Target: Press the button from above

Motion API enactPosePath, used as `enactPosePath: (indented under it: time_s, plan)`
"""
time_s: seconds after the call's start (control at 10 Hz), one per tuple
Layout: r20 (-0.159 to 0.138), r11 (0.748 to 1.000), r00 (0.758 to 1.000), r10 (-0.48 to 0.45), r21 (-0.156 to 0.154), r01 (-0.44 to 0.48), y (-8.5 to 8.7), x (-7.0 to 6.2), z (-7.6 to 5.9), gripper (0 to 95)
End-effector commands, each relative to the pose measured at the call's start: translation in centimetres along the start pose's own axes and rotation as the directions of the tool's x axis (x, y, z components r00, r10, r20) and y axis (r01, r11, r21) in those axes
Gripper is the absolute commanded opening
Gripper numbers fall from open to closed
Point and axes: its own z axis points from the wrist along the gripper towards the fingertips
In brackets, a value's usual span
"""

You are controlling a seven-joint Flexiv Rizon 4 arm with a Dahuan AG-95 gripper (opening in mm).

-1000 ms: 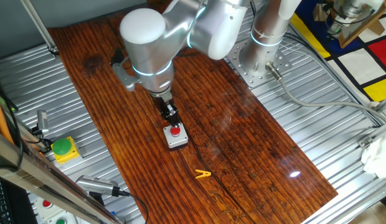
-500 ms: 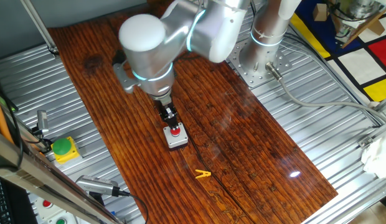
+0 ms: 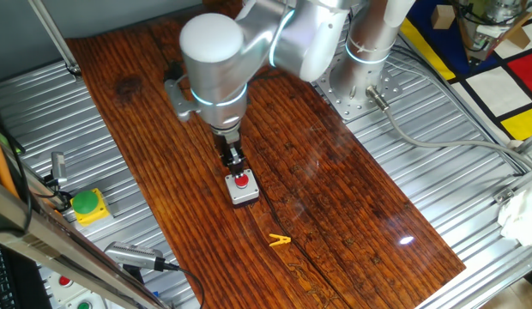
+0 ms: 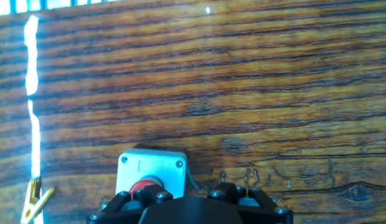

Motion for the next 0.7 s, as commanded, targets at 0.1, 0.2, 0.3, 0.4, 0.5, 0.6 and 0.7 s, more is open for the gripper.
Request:
enactPosePath:
  time_s: [0.1,0.2,0.3,0.4,0.5,0.6,0.7]
  plan:
    - [0.031,1.0,0.999,0.015,-0.003,-0.015,-0.08,0.11,-0.19,57.0]
    - [0.031,1.0,0.999,0.016,-0.002,-0.016,-0.08,0.11,-0.19,57.0]
    - [0.02,1.0,1.0,0.019,-0.002,-0.019,-0.08,0.11,-0.19,57.0]
    - [0.017,1.0,1.0,0.021,-0.002,-0.021,-0.08,0.11,-0.19,57.0]
    - [0.015,1.0,1.0,0.018,-0.001,-0.018,-0.08,0.11,-0.19,57.0]
    - [0.014,1.0,1.0,0.012,-0.002,-0.012,-0.08,0.11,-0.19,57.0]
    - [0.014,1.0,1.0,0.007,-0.003,-0.007,-0.08,0.11,-0.19,57.0]
